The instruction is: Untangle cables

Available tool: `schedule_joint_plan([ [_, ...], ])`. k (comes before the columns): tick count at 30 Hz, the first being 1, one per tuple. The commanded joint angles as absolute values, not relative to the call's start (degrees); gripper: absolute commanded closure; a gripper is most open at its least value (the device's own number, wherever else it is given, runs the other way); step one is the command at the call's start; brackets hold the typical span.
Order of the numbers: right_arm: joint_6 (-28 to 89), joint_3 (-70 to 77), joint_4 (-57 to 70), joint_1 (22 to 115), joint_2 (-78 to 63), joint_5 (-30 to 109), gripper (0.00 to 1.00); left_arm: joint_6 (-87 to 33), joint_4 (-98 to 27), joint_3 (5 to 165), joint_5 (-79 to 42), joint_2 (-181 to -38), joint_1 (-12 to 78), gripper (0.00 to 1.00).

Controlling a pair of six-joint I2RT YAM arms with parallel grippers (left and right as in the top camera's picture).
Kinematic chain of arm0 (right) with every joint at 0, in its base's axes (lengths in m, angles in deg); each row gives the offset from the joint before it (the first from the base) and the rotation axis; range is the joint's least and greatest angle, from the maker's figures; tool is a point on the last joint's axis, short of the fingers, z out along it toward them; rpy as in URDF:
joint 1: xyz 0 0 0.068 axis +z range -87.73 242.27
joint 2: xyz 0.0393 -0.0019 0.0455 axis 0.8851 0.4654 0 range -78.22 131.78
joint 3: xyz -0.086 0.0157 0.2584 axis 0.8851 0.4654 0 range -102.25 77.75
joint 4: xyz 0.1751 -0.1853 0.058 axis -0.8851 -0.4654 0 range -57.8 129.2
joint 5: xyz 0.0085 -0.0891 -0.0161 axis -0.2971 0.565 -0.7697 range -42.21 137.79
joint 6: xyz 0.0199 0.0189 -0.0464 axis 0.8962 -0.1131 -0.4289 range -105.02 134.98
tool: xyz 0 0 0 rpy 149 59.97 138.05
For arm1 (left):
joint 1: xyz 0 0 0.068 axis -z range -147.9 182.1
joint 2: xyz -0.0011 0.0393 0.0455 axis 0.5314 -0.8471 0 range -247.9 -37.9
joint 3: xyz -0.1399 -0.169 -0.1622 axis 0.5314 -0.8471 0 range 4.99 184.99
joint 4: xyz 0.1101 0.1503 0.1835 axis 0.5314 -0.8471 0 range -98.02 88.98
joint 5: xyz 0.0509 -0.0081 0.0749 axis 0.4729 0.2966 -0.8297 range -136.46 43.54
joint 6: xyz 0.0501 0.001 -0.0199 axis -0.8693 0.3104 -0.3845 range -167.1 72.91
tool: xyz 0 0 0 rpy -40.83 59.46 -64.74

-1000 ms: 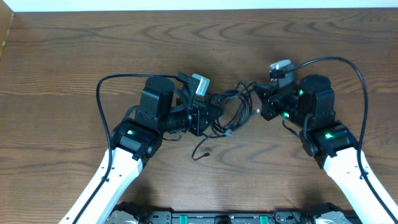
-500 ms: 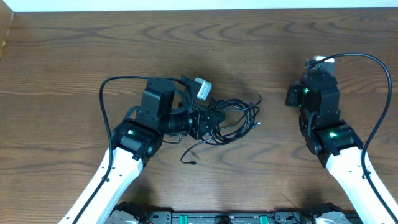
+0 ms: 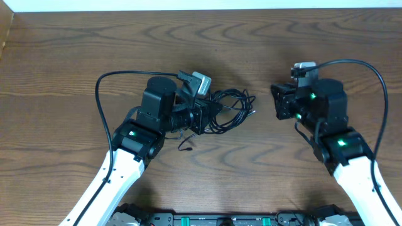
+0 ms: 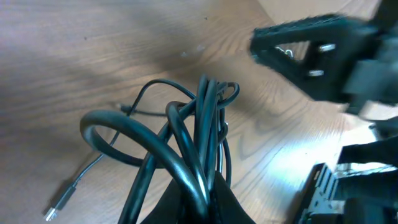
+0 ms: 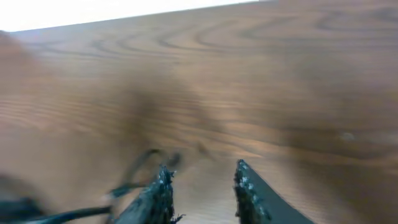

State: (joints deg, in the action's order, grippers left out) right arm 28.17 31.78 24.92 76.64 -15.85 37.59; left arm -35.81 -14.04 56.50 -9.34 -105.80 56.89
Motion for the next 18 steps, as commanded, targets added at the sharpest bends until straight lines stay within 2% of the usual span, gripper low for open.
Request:
schedule_joint_plan([
  [1, 28.26, 31.65, 24.68, 76.33, -21.89, 26.34, 0.64, -43.43, -12.29, 57.44, -9.45, -105.73, 56.83, 0.92],
  [5, 29.05, 31.65, 23.35, 76.33, -26.61, 18.1, 0.55, -44.48, -7.7, 57.44, -9.47, -105.73, 56.81, 0.92],
  [8, 35.54, 31.65, 19.43, 76.35, -27.83, 17.2, 0.54, -41.34, -4.73, 57.44, -9.93, -105.73, 56.81, 0.92],
  [10, 40.44, 31.65, 15.85, 76.35, -27.72, 17.18, 0.53, -36.13, -2.98, 57.44, -9.91, -105.73, 56.81, 0.92],
  [14, 48.39, 31.65, 9.44, 76.35, -26.54, 17.13, 0.41, -25.77, -0.58, 57.44, -9.93, -105.73, 56.81, 0.92],
  [18, 52.57, 31.65, 10.01, 76.97, -25.14, 15.04, 0.33, -18.39, -0.49, 57.44, -9.91, -105.73, 56.83, 0.92],
])
